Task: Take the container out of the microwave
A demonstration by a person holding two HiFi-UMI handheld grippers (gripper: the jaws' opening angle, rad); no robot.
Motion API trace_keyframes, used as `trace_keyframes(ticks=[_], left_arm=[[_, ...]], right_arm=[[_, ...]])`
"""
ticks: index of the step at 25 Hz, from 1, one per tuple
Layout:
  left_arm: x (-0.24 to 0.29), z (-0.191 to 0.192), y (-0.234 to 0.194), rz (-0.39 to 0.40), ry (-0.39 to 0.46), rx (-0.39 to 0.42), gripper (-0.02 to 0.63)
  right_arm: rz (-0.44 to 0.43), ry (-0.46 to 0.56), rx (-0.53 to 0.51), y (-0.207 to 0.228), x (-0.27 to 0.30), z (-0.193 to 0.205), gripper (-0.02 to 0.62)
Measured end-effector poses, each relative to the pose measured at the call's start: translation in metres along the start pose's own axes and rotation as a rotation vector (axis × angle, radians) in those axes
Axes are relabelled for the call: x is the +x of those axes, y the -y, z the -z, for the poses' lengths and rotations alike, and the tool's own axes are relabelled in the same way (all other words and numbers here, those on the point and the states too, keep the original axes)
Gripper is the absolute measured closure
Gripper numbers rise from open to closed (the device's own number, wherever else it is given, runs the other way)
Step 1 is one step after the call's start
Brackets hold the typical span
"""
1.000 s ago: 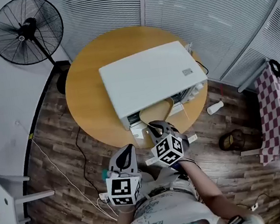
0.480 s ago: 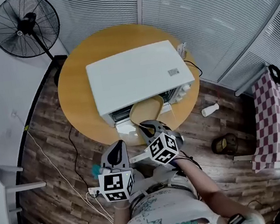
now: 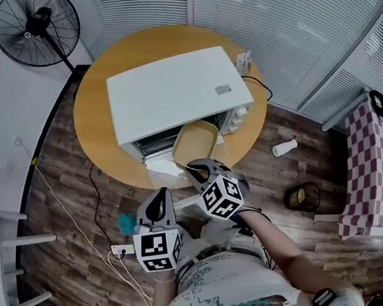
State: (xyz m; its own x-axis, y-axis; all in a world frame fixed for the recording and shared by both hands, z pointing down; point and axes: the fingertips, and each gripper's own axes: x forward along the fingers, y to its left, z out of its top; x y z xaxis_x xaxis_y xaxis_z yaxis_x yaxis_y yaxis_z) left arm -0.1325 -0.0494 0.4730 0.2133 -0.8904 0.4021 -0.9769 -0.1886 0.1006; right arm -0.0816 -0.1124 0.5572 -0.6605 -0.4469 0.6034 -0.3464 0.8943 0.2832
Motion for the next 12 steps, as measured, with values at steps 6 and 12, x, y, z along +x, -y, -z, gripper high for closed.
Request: trace_keyframes(ticks=[6, 12], left_arm=[[-0.007, 0.004, 0.026, -0.028, 0.004, 0.004, 0.591], [-0.018, 0.014, 0.044, -0.052, -0.01, 0.008, 0.591]], right_arm=[[-0.04, 0.025, -0.022, -0.008, -0.02, 0.01, 0.583], [-0.056, 0.03, -0.046, -0.017, -0.035, 0.021, 0.583]])
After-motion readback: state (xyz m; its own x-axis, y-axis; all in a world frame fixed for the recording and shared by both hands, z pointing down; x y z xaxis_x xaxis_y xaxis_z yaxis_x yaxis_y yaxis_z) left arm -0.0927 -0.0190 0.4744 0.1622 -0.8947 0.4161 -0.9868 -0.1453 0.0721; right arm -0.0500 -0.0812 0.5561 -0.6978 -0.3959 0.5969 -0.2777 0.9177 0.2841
